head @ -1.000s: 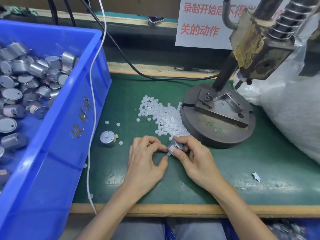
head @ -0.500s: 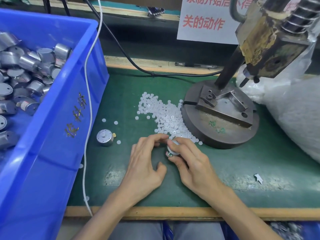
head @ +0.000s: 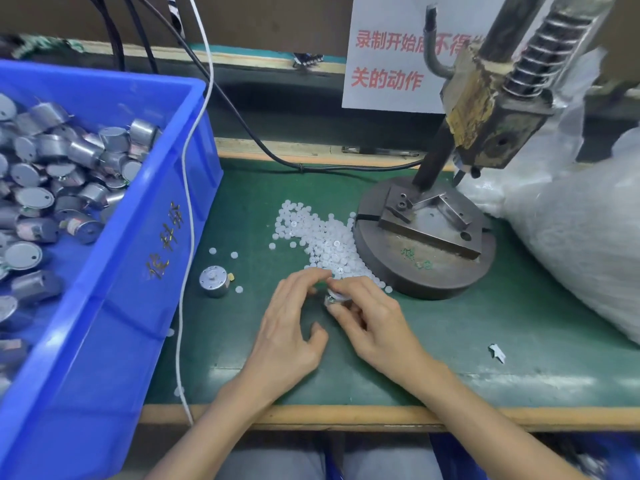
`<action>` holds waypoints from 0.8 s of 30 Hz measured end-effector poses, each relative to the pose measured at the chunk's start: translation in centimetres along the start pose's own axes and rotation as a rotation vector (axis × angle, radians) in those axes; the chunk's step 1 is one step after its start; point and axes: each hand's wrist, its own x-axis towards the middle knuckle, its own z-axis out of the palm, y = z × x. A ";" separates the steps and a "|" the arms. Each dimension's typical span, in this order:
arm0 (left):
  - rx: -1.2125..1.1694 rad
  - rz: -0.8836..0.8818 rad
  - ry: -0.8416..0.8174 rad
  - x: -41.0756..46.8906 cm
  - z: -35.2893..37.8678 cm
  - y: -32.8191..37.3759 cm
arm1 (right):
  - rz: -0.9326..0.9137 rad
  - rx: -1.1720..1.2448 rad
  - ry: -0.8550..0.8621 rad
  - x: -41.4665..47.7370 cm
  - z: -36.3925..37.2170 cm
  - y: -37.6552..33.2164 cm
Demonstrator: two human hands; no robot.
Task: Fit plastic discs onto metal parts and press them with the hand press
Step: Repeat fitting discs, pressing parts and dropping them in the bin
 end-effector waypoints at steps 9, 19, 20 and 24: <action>-0.135 0.154 0.021 4.2 2.1 3.8 | 0.459 0.636 0.161 1.0 -5.2 -1.1; 0.283 0.048 0.163 13.7 9.4 6.4 | 0.539 0.091 0.348 5.0 -12.6 3.6; 0.301 0.027 0.141 14.0 9.5 6.1 | 0.530 0.059 0.360 5.2 -12.6 3.7; 0.151 0.083 0.040 13.7 8.5 4.9 | 0.502 0.071 0.392 4.8 -12.2 4.0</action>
